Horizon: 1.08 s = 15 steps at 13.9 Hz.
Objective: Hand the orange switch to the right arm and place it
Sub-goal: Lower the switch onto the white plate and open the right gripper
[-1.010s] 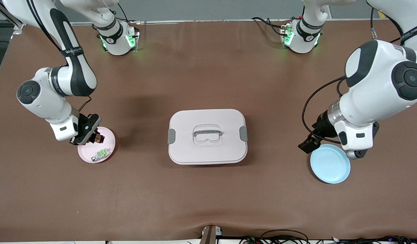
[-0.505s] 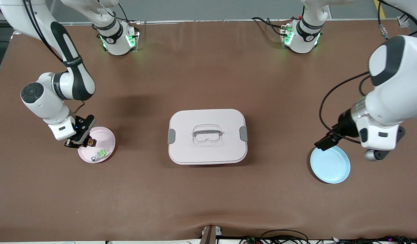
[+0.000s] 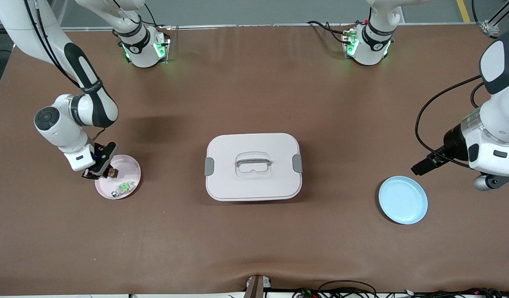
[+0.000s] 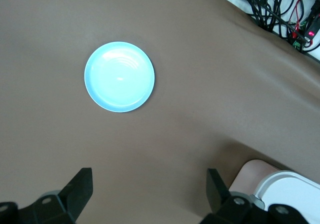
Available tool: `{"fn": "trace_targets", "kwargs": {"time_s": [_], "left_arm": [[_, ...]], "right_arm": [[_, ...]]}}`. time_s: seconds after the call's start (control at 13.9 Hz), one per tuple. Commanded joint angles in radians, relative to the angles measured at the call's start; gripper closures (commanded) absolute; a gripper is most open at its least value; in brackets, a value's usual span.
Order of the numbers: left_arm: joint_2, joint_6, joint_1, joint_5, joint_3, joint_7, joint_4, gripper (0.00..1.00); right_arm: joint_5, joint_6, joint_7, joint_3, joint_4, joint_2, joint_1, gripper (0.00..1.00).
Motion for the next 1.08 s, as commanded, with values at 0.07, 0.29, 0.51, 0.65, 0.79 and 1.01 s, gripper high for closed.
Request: {"fn": "trace_targets", "kwargs": {"time_s": [0.07, 0.29, 0.51, 0.65, 0.79, 1.01], "left_arm": [[-0.039, -0.057, 0.025, 0.015, -0.003, 0.094, -0.014, 0.0], [-0.044, -0.057, 0.072, 0.017, -0.006, 0.153, -0.014, 0.0], [-0.063, -0.075, 0.111, 0.014, -0.006, 0.251, -0.014, 0.0], [-0.067, -0.098, 0.135, 0.014, -0.006, 0.327, -0.014, 0.0], [-0.079, -0.114, 0.148, 0.014, -0.006, 0.379, -0.014, 0.0], [-0.079, -0.115, 0.148, 0.017, -0.005, 0.411, -0.014, 0.0]], "right_arm": [[0.058, 0.028, 0.003, 0.045, -0.024, 0.007, -0.012, 1.0], [0.059, 0.028, 0.003, 0.051, -0.026, 0.007, -0.011, 1.0], [0.059, 0.018, 0.023, 0.051, -0.024, 0.007, -0.006, 0.0], [0.061, 0.018, 0.041, 0.051, -0.021, 0.004, 0.011, 0.0], [0.061, 0.016, 0.07, 0.05, -0.02, 0.002, 0.019, 0.0], [0.061, 0.016, 0.072, 0.05, -0.02, 0.001, 0.019, 0.0]]}}
